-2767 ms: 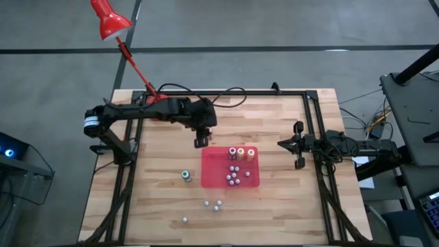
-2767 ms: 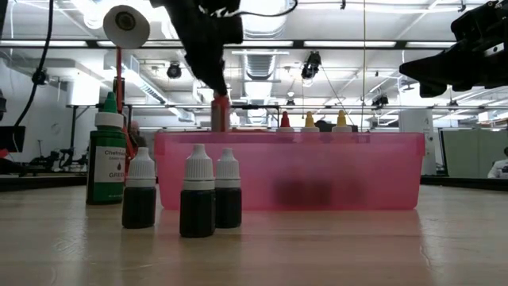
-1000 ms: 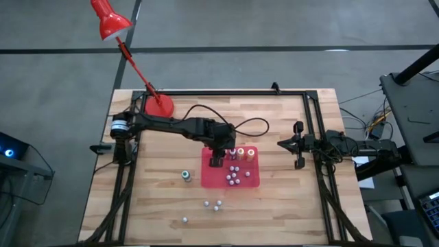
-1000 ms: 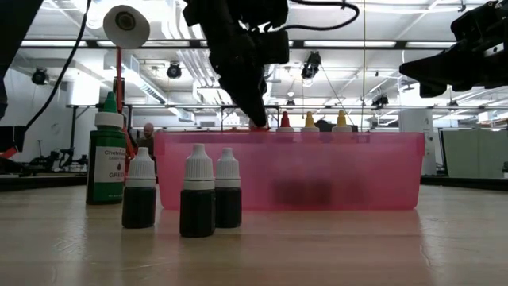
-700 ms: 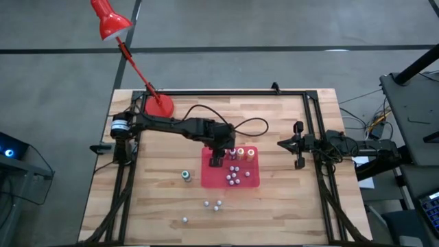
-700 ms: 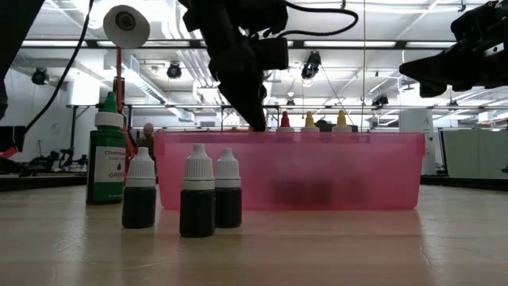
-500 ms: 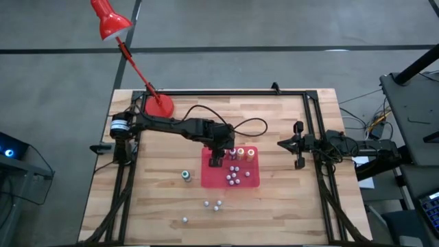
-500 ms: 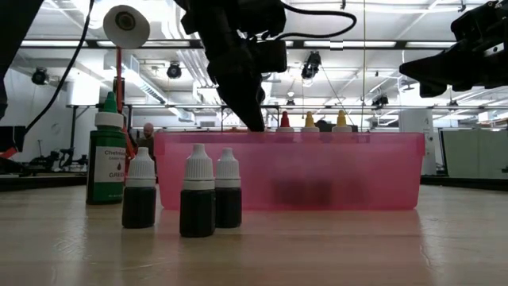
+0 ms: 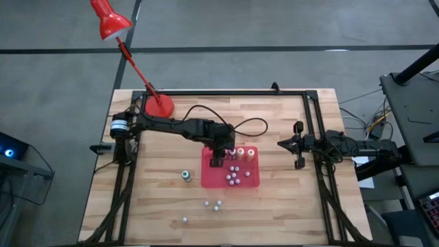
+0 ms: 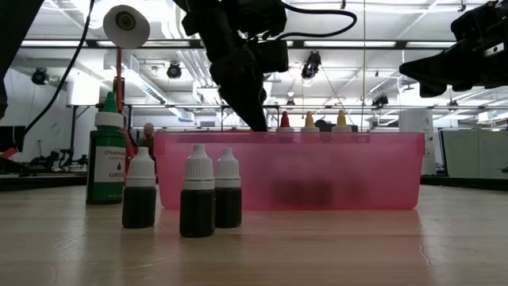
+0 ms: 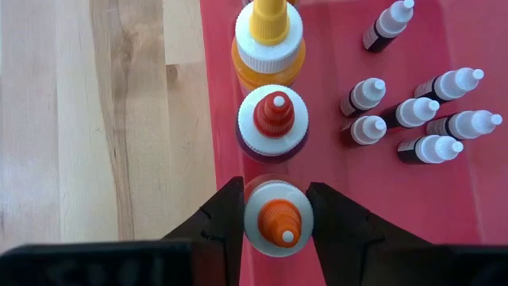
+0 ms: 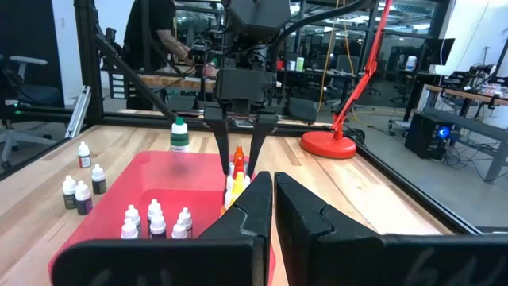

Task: Pick & Place food coloring
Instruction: Put the large orange food coloring bottle into the container, then put the large green food coloring bottle into the container

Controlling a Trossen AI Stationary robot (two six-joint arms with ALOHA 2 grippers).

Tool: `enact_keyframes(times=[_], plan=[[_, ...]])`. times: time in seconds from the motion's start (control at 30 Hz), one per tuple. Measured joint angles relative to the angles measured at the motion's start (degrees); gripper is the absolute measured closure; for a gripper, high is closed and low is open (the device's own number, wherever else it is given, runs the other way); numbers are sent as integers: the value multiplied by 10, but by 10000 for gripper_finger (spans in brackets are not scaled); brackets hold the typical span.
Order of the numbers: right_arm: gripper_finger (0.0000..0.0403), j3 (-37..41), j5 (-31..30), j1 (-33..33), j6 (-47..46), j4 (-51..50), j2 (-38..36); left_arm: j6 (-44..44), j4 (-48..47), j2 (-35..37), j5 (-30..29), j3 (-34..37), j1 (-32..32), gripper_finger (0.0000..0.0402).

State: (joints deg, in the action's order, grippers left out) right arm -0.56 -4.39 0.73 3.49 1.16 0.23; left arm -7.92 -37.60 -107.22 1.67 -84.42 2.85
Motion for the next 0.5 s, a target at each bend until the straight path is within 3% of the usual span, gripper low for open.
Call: enact_keyframes(times=[0.33,0.5], plan=[[394,0,0,0,0,0,0,1,-2,2,-6,0,1,240],[394,0,0,0,0,0,0,1,-8,3,-7,-6,1,233]])
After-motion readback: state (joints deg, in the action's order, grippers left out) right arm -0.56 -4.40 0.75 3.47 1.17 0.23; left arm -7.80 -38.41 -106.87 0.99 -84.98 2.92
